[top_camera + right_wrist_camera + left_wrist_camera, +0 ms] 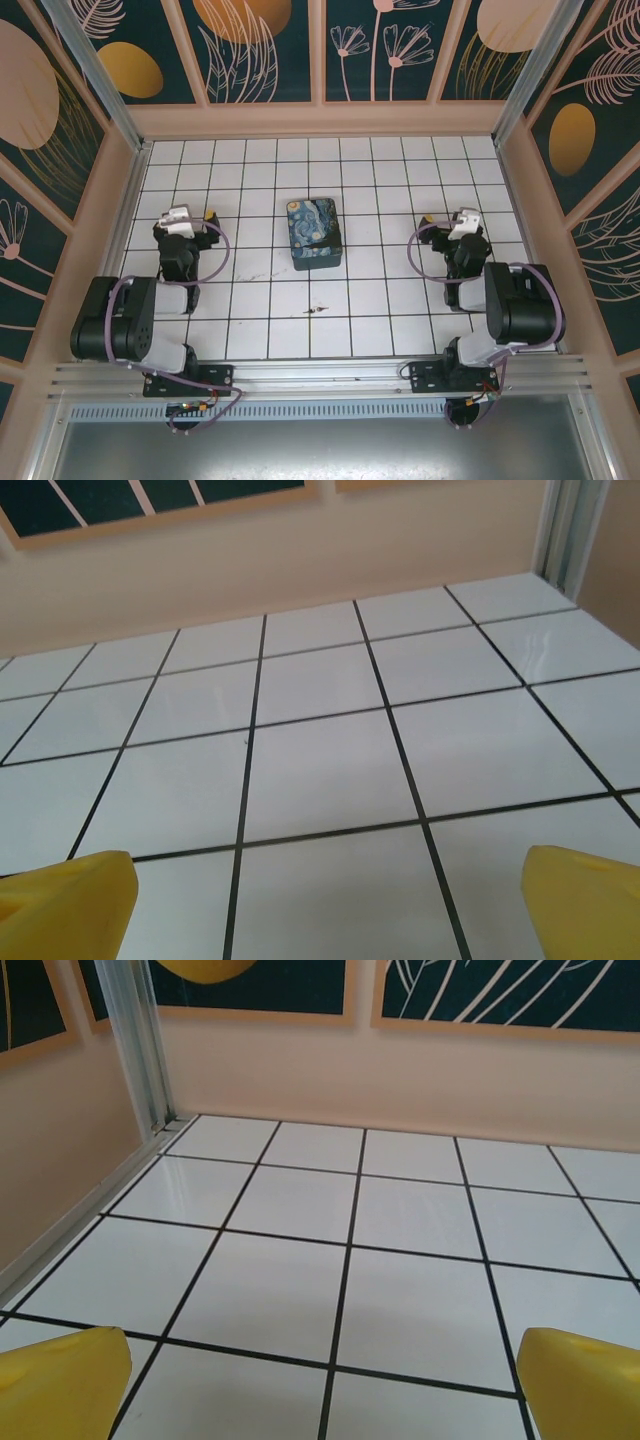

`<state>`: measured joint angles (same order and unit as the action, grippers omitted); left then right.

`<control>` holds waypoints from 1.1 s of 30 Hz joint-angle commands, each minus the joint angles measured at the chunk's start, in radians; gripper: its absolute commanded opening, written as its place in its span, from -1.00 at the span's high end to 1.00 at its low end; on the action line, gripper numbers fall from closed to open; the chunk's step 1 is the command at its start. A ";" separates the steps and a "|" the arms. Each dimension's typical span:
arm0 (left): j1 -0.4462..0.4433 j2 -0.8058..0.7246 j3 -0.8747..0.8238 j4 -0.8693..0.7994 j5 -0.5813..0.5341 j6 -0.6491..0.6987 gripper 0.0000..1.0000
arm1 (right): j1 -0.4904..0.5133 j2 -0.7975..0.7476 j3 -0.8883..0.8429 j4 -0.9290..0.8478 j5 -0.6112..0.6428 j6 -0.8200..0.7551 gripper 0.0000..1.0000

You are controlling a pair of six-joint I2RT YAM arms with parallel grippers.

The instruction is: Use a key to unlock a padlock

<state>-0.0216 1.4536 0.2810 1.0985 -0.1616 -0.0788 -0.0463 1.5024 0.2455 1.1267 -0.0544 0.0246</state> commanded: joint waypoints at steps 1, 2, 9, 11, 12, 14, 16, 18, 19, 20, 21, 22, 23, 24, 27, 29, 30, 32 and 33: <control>0.006 -0.104 0.103 -0.195 -0.010 -0.008 -0.97 | -0.005 -0.103 0.141 -0.277 -0.017 0.003 -0.98; 0.006 -0.132 0.117 -0.222 -0.019 -0.029 -0.97 | -0.008 -0.120 0.195 -0.357 -0.043 0.017 -0.97; 0.005 -0.221 0.326 -0.561 0.036 -0.211 -0.97 | -0.026 -0.143 0.375 -0.556 -0.167 0.308 -0.98; 0.003 -0.232 0.370 -0.619 0.065 -0.280 -0.97 | -0.020 -0.113 0.404 -0.564 -0.286 0.359 -0.97; 0.004 -0.236 0.390 -0.651 0.071 -0.325 -0.97 | -0.013 -0.097 0.412 -0.573 -0.329 0.383 -0.98; 0.005 -0.230 0.439 -0.732 0.097 -0.390 -0.97 | 0.032 -0.079 0.429 -0.648 -0.340 0.438 -0.97; 0.003 -0.209 0.500 -0.832 0.110 -0.430 -0.97 | 0.103 -0.084 0.412 -0.689 -0.315 0.481 -0.98; 0.003 -0.181 0.554 -0.897 0.142 -0.444 -0.97 | 0.192 -0.106 0.374 -0.697 -0.258 0.529 -0.97; 0.003 -0.168 0.581 -0.935 0.156 -0.456 -0.97 | 0.242 -0.114 0.361 -0.707 -0.215 0.558 -0.98; 0.003 -0.158 0.603 -0.961 0.168 -0.463 -0.98 | 0.295 -0.115 0.351 -0.704 -0.182 0.584 -0.98; 0.003 -0.150 0.621 -0.977 0.177 -0.473 -0.97 | 0.340 -0.112 0.343 -0.700 -0.150 0.609 -0.97; 0.003 -0.143 0.636 -0.991 0.189 -0.482 -0.97 | 0.390 -0.105 0.337 -0.690 -0.112 0.637 -0.97; 0.003 -0.137 0.647 -0.997 0.201 -0.492 -0.97 | 0.444 -0.091 0.334 -0.672 -0.074 0.667 -0.97; 0.003 -0.132 0.654 -0.998 0.218 -0.500 -0.97 | 0.490 -0.070 0.340 -0.663 -0.048 0.692 -0.98; -0.001 -0.117 0.679 -1.014 0.250 -0.525 -0.98 | 0.637 0.033 0.402 -0.641 0.001 0.748 -0.97; -0.007 -0.110 0.685 -1.034 0.259 -0.532 -0.97 | 0.722 0.126 0.481 -0.637 -0.017 0.772 -0.97; -0.009 -0.109 0.685 -1.040 0.262 -0.532 -0.97 | 0.759 0.158 0.518 -0.629 -0.041 0.773 -0.97; -0.011 -0.109 0.687 -1.053 0.265 -0.532 -0.97 | 0.836 0.203 0.595 -0.625 -0.103 0.772 -0.96; -0.011 -0.108 0.685 -1.058 0.267 -0.529 -0.97 | 0.860 0.204 0.609 -0.613 -0.123 0.773 -0.96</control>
<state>-0.0261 1.3369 0.9352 0.0856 0.0750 -0.5884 0.7490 1.6981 0.7761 0.4591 -0.1242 0.7547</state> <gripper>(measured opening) 0.985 0.980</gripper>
